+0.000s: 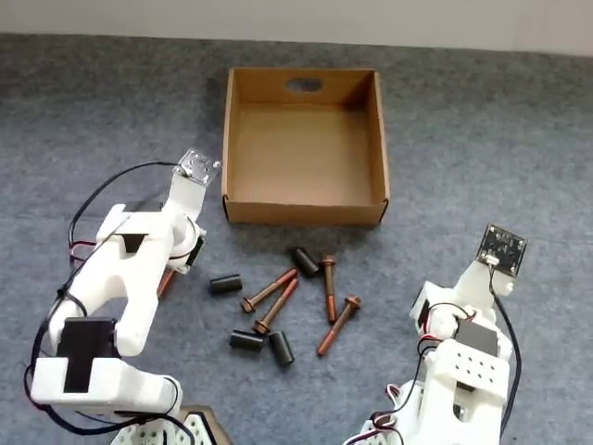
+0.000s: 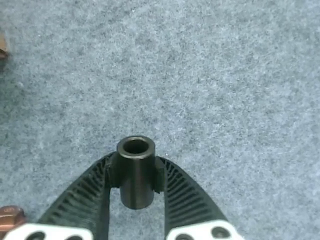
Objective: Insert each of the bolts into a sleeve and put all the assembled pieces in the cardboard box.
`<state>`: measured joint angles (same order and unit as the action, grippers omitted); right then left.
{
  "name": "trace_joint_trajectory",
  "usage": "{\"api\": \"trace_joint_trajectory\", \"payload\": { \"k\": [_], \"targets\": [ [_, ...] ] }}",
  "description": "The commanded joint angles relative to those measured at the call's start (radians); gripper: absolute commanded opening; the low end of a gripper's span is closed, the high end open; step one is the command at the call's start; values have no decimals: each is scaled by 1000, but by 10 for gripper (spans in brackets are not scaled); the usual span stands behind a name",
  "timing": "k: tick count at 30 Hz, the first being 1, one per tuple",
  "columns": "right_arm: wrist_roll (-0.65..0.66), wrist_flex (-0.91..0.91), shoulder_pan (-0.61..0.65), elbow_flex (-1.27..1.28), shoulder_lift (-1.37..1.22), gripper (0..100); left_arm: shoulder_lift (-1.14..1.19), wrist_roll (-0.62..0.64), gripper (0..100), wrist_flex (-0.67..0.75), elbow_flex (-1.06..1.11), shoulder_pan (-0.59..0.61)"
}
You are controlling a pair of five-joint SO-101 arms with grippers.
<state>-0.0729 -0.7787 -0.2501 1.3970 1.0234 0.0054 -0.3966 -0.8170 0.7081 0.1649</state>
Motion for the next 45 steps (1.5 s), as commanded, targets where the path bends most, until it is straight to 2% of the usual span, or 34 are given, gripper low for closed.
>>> {"api": "trace_joint_trajectory", "payload": {
  "k": [1, 6, 11, 16, 19, 24, 33, 38, 40, 45],
  "targets": [
    [11, 13, 4, -5, 16, 6, -45, 12, 8, -3, -42, 8],
    [6, 12, 4, -15, 16, 6, -277, 12, 8, -94, -48, 10],
    [5, 12, 4, -16, 16, 6, -524, 28, 8, -115, -42, 7],
    [5, 12, 31, -18, 18, 6, -687, 209, 8, -110, -42, 2],
    [5, 12, 102, -41, 18, 6, -711, 270, 8, -110, -41, -71],
    [11, 16, 229, -81, 18, 6, -717, 273, 8, -109, -48, -231],
    [11, 31, 561, -367, 13, 6, -719, 276, 8, 219, -50, -433],
    [11, 277, 598, -380, 8, 7, -719, 278, 8, 302, -76, -498],
    [11, 381, 598, -323, 10, 7, -719, 330, 8, 318, -102, -501],
    [11, 550, 596, -182, 18, 7, -719, 586, 8, 365, -127, -498]
  ]
}}
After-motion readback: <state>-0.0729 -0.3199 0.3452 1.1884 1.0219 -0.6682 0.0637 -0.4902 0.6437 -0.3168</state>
